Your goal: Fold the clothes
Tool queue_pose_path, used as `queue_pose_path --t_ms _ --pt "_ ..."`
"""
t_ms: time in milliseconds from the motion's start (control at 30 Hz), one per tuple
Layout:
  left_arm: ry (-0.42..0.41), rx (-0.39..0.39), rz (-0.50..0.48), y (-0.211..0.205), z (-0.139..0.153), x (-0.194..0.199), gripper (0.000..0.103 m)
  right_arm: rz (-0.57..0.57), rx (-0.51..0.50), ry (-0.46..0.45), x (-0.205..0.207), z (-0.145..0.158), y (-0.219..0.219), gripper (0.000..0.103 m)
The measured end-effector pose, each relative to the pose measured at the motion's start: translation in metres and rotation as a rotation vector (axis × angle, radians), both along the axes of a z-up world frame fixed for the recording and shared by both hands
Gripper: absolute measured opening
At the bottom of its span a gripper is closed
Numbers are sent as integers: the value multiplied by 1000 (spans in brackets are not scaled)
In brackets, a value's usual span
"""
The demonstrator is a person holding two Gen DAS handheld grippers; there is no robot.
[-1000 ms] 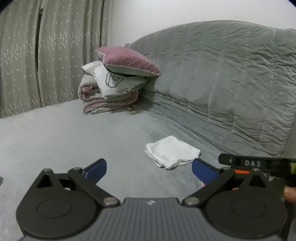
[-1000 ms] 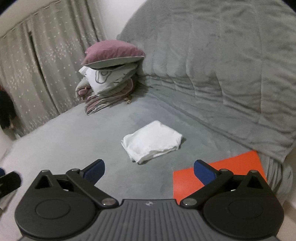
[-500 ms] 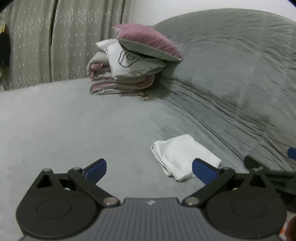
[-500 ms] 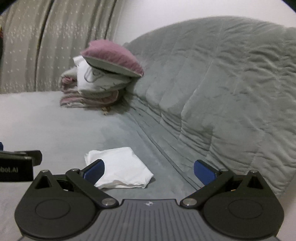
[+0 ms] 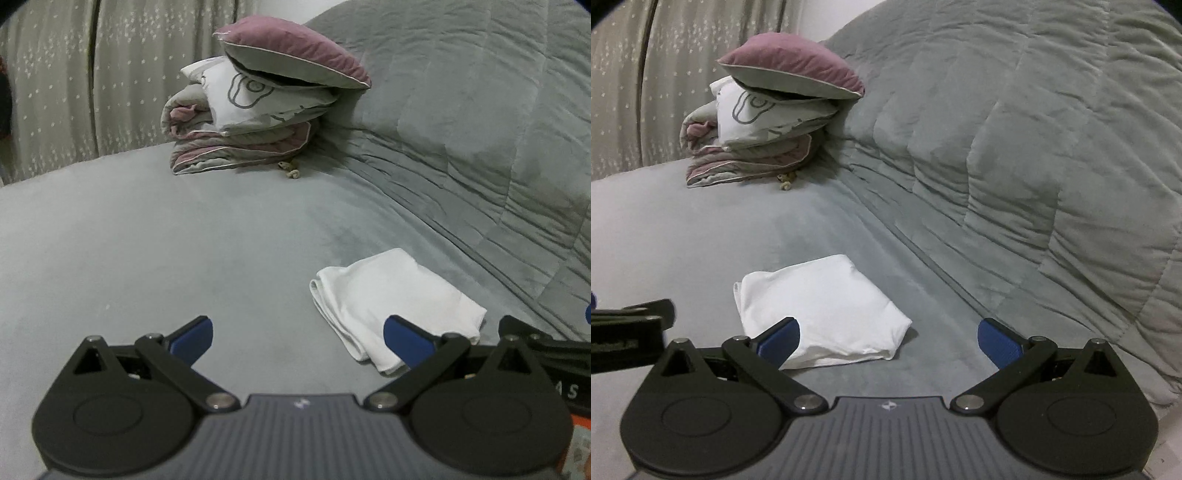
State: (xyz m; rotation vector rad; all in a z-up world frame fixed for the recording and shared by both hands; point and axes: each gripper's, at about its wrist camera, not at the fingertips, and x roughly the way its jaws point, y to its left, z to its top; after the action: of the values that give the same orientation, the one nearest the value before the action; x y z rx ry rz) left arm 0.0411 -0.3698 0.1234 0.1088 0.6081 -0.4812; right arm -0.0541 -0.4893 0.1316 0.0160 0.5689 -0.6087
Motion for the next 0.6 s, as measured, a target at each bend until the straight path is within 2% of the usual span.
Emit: queue_pose_path --t_ms 100,300,467,600 --pt "-3 19 8 -5 -3 8 103 -2 -23 22 4 -5 1 103" --pt "17 -17 28 -11 -5 24 103 -23 -25 36 9 -10 -5 103" --pt "29 3 30 -14 -15 25 103 -64 -40 62 13 -15 -8 103" --pt "38 -24 41 -9 -16 22 103 -90 -69 63 12 -15 -8 103"
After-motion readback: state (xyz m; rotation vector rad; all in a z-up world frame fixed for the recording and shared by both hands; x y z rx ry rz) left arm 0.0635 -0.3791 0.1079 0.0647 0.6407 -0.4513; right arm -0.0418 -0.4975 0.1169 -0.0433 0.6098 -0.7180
